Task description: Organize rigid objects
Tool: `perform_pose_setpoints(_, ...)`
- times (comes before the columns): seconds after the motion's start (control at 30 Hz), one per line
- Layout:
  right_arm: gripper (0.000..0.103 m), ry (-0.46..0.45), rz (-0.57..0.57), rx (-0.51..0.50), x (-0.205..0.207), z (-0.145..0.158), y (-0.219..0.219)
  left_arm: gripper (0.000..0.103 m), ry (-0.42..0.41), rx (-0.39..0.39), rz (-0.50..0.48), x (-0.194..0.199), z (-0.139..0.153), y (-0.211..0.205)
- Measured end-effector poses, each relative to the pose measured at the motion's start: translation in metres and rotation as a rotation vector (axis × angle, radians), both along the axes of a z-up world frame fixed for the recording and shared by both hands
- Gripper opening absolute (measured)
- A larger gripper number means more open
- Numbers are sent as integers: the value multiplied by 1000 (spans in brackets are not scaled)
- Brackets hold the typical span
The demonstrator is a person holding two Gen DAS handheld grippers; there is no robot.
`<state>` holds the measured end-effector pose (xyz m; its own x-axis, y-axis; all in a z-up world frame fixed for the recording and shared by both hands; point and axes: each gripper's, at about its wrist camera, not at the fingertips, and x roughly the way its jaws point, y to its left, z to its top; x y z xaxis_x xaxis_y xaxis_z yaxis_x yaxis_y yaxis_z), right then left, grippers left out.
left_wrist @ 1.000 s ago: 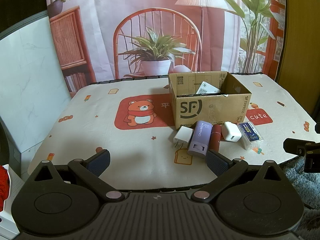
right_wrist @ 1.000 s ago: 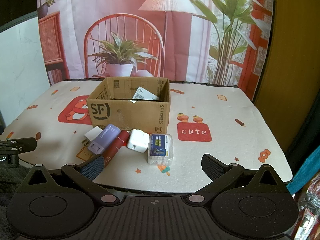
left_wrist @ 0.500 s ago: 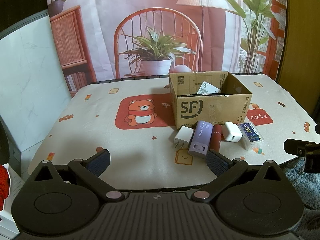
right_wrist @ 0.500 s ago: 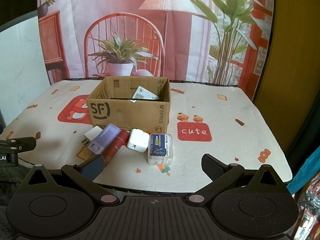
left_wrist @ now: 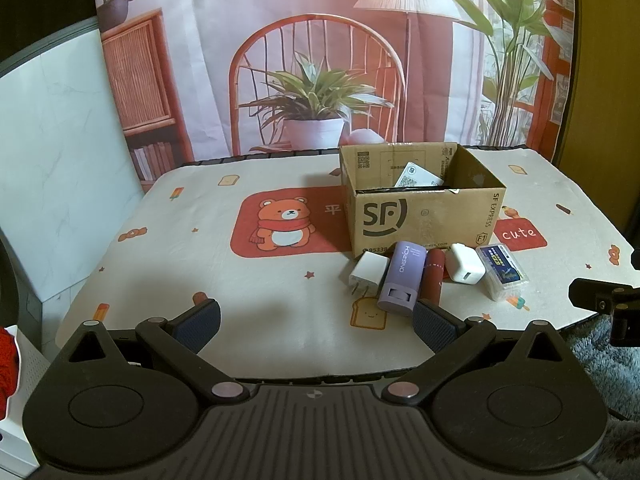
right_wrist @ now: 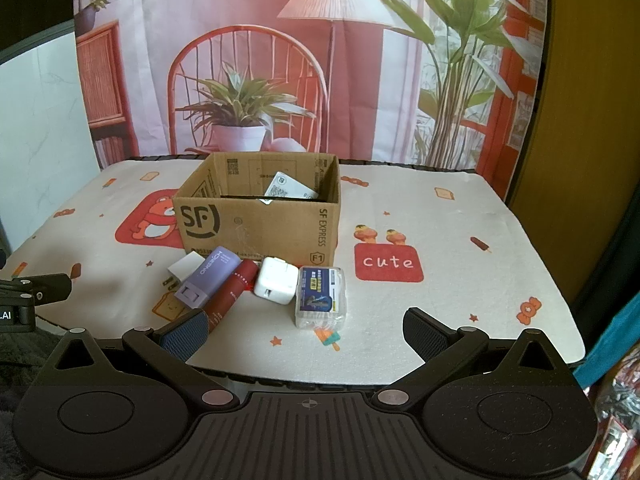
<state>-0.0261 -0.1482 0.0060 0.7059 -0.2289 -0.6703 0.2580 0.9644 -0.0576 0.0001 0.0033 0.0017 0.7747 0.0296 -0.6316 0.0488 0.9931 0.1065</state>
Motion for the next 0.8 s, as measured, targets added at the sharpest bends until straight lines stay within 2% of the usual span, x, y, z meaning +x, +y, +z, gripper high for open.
perform_pose_setpoints(0.53, 103, -6, -1, 5, -3, -2, 2, 103, -3, -3, -2, -3, 2, 0)
perform_pose_setpoints(0.8, 103, -23, -2, -1, -8, 8, 5, 103, -16, -10, -7, -6, 7, -2)
